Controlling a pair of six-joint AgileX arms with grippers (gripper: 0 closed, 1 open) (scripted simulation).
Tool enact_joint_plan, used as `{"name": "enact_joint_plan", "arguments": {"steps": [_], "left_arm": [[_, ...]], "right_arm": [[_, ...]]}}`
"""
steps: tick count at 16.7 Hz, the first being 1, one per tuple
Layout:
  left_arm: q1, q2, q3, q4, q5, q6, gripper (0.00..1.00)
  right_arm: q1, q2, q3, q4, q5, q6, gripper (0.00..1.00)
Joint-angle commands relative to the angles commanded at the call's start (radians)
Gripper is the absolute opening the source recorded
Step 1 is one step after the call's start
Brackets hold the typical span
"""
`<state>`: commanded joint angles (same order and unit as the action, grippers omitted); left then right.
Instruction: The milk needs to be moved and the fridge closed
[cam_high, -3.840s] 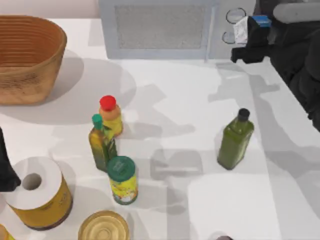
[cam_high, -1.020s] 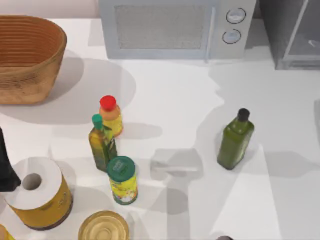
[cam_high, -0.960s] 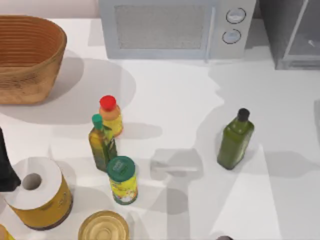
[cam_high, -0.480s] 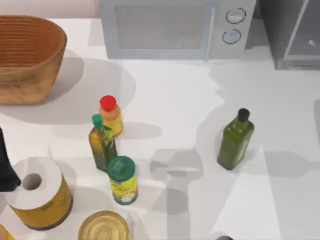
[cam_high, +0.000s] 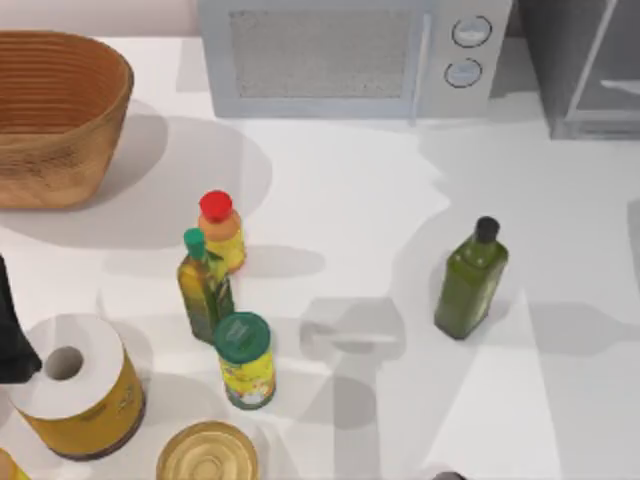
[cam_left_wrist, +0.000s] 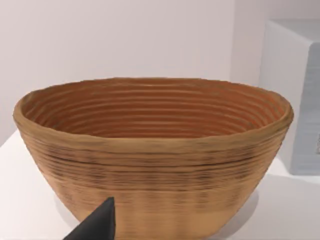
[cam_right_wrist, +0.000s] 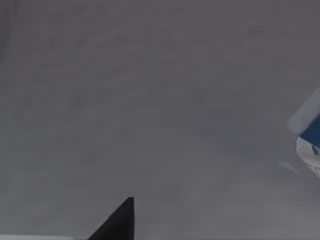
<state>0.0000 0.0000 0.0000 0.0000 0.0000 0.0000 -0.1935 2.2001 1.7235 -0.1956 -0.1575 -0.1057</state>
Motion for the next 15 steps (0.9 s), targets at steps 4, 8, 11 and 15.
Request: {"name": "enact_joint_plan", "arguments": {"steps": [4,8,11,15], "left_arm": [[0.0,0.0,0.0,0.0,0.0,0.0,1.0],[0.0,0.0,0.0,0.0,0.0,0.0,1.0],[0.0,0.0,0.0,0.0,0.0,0.0,1.0],[0.0,0.0,0.0,0.0,0.0,0.0,1.0]], "right_arm": [[0.0,0.0,0.0,0.0,0.0,0.0,1.0],[0.002,-0.01,-0.007,-0.001,0.001,0.002,1.0],[0.007,-0.098,-0.081,-0.002,0.009,0.017,1.0],[0.034,-0.355,-0.296,0.015,0.02,0.036,1.0]]}}
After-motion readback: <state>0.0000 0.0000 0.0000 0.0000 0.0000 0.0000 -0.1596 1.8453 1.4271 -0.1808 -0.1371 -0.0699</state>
